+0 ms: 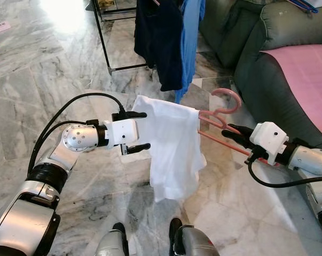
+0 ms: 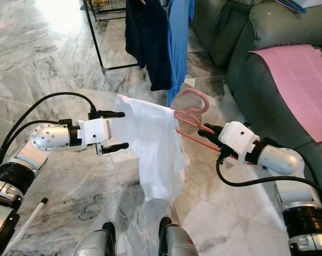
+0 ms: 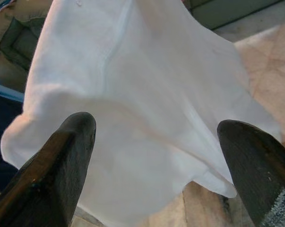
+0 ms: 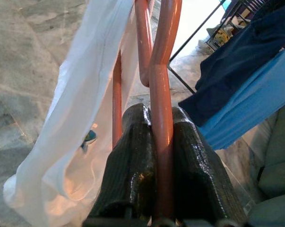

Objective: Hang hanger

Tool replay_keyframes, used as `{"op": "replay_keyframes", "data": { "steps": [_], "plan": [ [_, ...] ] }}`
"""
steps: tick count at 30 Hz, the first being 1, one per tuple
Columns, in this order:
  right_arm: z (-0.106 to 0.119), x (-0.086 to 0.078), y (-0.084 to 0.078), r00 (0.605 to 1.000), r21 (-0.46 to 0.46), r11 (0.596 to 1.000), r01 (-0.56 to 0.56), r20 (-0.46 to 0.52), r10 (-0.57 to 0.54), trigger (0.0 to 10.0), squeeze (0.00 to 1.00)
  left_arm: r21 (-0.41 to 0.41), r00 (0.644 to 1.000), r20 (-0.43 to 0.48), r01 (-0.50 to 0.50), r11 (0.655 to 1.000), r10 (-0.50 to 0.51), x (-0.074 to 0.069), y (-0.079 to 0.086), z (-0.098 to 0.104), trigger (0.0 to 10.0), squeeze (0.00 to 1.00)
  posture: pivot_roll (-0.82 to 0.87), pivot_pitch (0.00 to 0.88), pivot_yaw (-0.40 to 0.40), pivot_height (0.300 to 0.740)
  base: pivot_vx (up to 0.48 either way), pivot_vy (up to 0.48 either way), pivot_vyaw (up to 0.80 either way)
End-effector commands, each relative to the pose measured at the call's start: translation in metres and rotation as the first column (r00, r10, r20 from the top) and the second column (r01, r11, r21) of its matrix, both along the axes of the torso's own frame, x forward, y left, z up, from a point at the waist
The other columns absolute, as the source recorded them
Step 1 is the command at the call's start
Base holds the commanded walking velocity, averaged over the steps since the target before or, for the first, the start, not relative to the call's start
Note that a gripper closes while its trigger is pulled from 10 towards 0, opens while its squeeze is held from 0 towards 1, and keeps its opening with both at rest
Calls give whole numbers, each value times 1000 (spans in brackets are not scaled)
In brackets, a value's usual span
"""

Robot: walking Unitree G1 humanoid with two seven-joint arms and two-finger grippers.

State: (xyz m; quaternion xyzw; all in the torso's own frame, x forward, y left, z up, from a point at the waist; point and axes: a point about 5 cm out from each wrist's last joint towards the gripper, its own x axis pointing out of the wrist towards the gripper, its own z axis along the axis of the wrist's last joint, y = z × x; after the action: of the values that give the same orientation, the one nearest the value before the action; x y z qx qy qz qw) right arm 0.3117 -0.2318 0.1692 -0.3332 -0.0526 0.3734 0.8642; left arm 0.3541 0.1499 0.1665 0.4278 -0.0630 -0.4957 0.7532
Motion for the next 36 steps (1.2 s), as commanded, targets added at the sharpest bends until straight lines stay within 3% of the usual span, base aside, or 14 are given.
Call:
{"op": "replay_keyframes", "data": {
  "steps": [1, 6, 10, 16, 19, 20, 21, 22, 23, 36],
  "plan": [
    [0, -3, 0, 999, -32, 999, -42, 2, 42, 10000, 0, 22, 999, 23, 21, 1000, -22, 1, -2, 5, 10000, 0, -87, 288, -33, 740, 0, 0, 0],
    [-4, -5, 1, 994, -64, 993, -99, -45, 96, 10000, 0, 17, 995, 83, 49, 999, -50, 6, -12, 19, 10000, 0, -87, 288, -34, 740, 0, 0, 0],
    [-8, -7, 2, 991, -81, 989, -123, -69, 117, 10000, 0, 42, 994, 81, 70, 997, -73, 6, -16, 20, 10000, 0, -92, 286, -34, 740, 0, 0, 0],
    [-12, -10, 10, 980, -142, 971, -194, -81, 184, 10000, 0, 126, 995, -14, 103, 987, -102, 4, -16, 5, 10000, 0, -95, 285, -31, 740, 0, 0, 0],
    [-10, -10, 13, 978, -141, 969, -205, -77, 196, 10000, 0, 117, 995, -38, 98, 988, -94, 4, -16, 3, 10000, 0, -94, 283, -31, 740, 0, 0, 0],
    [-9, -10, 14, 977, -141, 967, -210, -74, 202, 10000, 0, 130, 995, -48, 97, 987, -91, 5, -16, 0, 8863, 0, -97, 283, -30, 740, 0, 0, 0],
    [-8, -10, 15, 976, -141, 967, -215, -72, 206, 10000, 0, 140, 995, -55, 96, 985, -89, 5, -16, -1, 8863, 0, -97, 284, -31, 740, 0, 0, 0],
    [-7, -10, 18, 974, -145, 963, -226, -66, 219, 10000, 0, 135, 994, -68, 91, 987, -82, 5, -17, -2, 2941, 0, -97, 284, -31, 740, 0, 0, 0],
    [-7, -10, 19, 972, -150, 961, -232, -63, 225, 10000, 0, 133, 994, -73, 90, 987, -80, 6, -18, -3, 0, 0, -97, 284, -31, 740, 0, 0, 0],
    [-11, -9, 31, 963, -227, 936, -270, -61, 263, 10000, 0, 198, 991, -120, 91, 976, -68, 10, -24, -7, 0, 0, -98, 285, -35, 740, 0, 0, 0]
  ]
}}
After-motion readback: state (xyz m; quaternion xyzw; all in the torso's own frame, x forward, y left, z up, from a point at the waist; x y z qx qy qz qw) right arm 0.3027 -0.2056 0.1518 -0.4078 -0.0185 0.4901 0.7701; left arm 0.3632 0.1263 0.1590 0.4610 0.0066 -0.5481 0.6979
